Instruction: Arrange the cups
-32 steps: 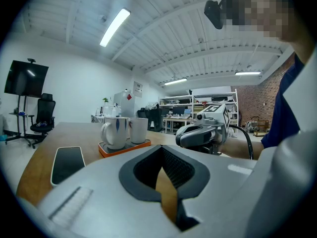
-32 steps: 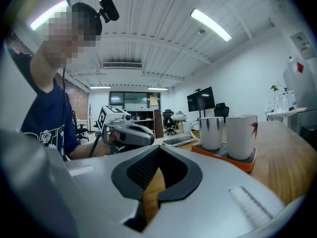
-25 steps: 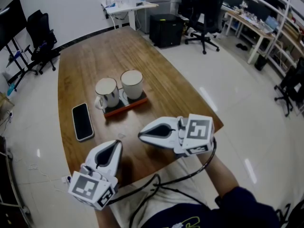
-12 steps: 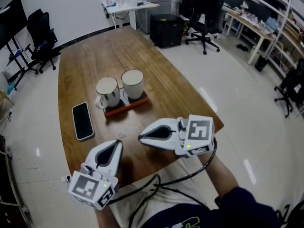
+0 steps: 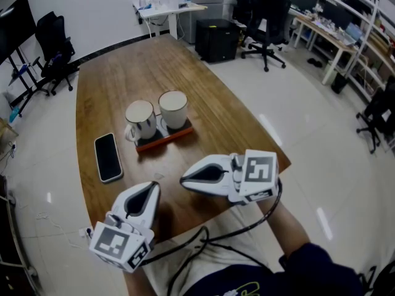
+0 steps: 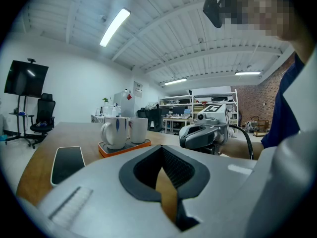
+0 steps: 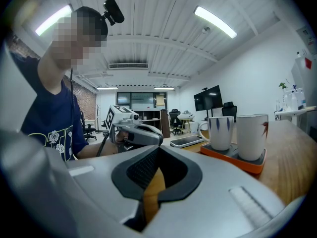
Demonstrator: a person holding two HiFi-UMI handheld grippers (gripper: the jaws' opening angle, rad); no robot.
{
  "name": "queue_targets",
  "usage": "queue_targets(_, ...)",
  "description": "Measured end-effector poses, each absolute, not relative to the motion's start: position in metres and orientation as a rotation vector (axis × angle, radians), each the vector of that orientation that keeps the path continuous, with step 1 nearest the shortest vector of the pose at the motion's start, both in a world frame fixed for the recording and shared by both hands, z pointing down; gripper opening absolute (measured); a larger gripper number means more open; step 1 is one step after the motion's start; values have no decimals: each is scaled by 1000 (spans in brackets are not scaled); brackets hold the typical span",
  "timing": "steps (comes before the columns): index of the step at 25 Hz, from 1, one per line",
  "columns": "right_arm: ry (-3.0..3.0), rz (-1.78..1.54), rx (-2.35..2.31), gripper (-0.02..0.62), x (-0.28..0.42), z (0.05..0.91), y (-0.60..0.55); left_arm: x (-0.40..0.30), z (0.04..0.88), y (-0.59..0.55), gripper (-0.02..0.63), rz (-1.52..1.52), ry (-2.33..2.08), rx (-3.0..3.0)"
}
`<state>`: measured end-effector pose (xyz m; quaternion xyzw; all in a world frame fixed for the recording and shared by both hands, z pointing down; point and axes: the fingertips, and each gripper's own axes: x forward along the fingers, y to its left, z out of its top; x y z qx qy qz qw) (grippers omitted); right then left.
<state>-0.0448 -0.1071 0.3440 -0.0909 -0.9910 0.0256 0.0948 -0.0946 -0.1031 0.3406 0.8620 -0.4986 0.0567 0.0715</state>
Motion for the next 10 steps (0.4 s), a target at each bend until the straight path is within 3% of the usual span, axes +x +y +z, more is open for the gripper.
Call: queue_targets(10,-2932,79,-294,0,-45,344,-105,-95,341,-103,3,174,-1500,2592)
